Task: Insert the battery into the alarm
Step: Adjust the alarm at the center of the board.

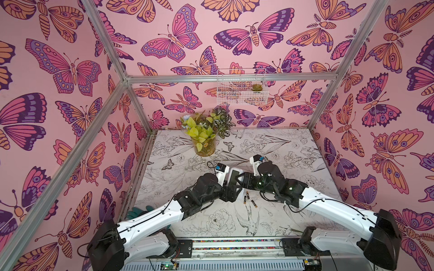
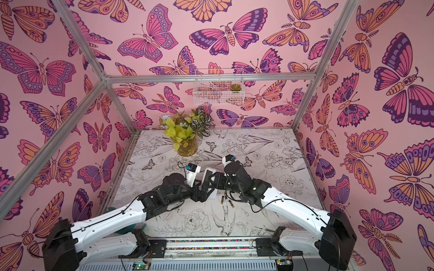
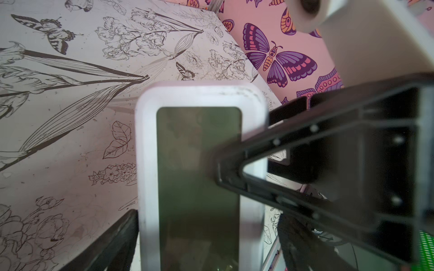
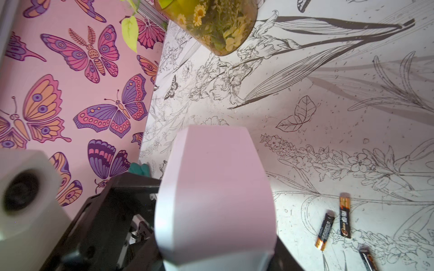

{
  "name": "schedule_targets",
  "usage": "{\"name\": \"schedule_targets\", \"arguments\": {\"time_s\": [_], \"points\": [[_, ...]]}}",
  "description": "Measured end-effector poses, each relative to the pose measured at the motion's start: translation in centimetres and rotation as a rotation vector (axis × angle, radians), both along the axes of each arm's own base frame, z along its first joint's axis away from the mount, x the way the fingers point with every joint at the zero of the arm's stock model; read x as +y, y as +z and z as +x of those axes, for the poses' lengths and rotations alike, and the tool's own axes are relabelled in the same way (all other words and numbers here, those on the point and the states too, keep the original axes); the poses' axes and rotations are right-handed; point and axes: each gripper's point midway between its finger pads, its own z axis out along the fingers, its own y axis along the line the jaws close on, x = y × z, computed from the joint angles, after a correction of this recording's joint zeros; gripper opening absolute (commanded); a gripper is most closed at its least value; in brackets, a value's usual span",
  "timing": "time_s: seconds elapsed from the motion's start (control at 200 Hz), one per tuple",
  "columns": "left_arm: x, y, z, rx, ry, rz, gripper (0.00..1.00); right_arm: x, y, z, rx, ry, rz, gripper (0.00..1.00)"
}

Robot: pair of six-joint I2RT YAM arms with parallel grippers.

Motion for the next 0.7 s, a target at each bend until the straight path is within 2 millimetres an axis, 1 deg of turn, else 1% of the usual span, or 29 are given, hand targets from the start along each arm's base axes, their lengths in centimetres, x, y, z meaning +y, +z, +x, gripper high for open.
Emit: {"name": "schedule_targets", "arguments": {"time_s": [0.06, 0.145, 0.225, 0.275, 0.391, 0.451, 0.481, 0.486, 0.591, 0.701], "points": [[1.0, 0.2, 0.2, -0.003, 0.048, 0.005, 1.00, 0.0, -0.9, 0.5, 0.007, -0.011, -0.046, 0.36], [2.9, 0.1, 0.5, 0.003, 0.142, 0.029, 1.00, 0.0, -2.0, 1.3, 0.016, -0.016, -0.128, 0.29], [5.2, -0.5, 0.8, 0.028, 0.245, 0.058, 1.00, 0.3, -2.5, 2.4, 0.016, -0.020, -0.204, 0.29], [7.0, -1.3, 1.0, 0.054, 0.318, 0.082, 1.00, 0.6, -2.7, 3.3, 0.008, -0.023, -0.259, 0.29], [11.6, -3.6, 1.9, 0.146, 0.492, 0.131, 1.00, 1.3, -3.1, 5.4, -0.011, -0.024, -0.392, 0.29], [14.3, -5.0, 2.3, 0.200, 0.588, 0.136, 1.00, 1.9, -3.7, 6.4, -0.017, -0.015, -0.470, 0.29], [15.2, -5.7, 2.2, 0.224, 0.621, 0.136, 1.00, 2.2, -4.1, 6.8, -0.017, -0.008, -0.508, 0.29], [15.6, -6.0, 2.2, 0.232, 0.635, 0.138, 1.00, 2.2, -4.2, 6.9, -0.016, -0.007, -0.515, 0.29], [18.2, -7.6, 1.9, 0.306, 0.725, 0.090, 1.00, 2.8, -5.7, 7.8, -0.014, 0.021, -0.653, 0.29], [20.0, -8.2, 1.5, 0.343, 0.801, 0.013, 1.00, 3.3, -7.3, 8.2, -0.017, 0.055, -0.778, 0.29]]}}
